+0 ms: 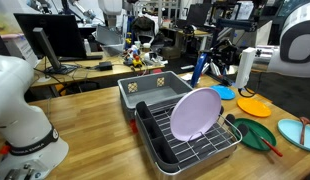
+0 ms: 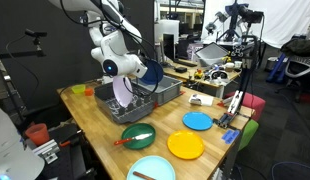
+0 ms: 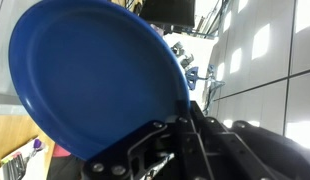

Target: Put the blue plate on the dish rack

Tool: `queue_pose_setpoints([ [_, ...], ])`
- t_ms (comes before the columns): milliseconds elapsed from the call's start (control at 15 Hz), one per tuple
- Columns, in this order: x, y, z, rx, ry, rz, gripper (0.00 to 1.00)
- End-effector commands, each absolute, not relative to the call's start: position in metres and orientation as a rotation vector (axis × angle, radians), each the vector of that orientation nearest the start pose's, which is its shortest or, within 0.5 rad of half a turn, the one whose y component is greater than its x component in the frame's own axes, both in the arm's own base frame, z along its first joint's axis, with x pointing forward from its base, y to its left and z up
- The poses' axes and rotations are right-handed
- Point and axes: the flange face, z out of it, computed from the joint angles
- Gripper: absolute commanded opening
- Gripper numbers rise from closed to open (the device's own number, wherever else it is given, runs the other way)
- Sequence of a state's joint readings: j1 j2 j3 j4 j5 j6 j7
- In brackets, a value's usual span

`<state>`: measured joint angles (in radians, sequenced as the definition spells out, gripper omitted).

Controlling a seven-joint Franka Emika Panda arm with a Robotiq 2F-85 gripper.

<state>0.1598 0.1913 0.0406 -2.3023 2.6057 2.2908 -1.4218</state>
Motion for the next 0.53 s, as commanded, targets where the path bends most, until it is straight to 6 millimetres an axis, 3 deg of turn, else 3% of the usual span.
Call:
queue_pose_setpoints([
  [0,0.5143,0.1283,0.2747,-1.626,0.702,-0.796,0.02],
  [133,0.5179,0.1305,0.2717,-1.637,0.692,-0.802,0.07],
  [467,0.5169,0.1338,0.2716,-1.638,0.687,-0.797,0.07],
])
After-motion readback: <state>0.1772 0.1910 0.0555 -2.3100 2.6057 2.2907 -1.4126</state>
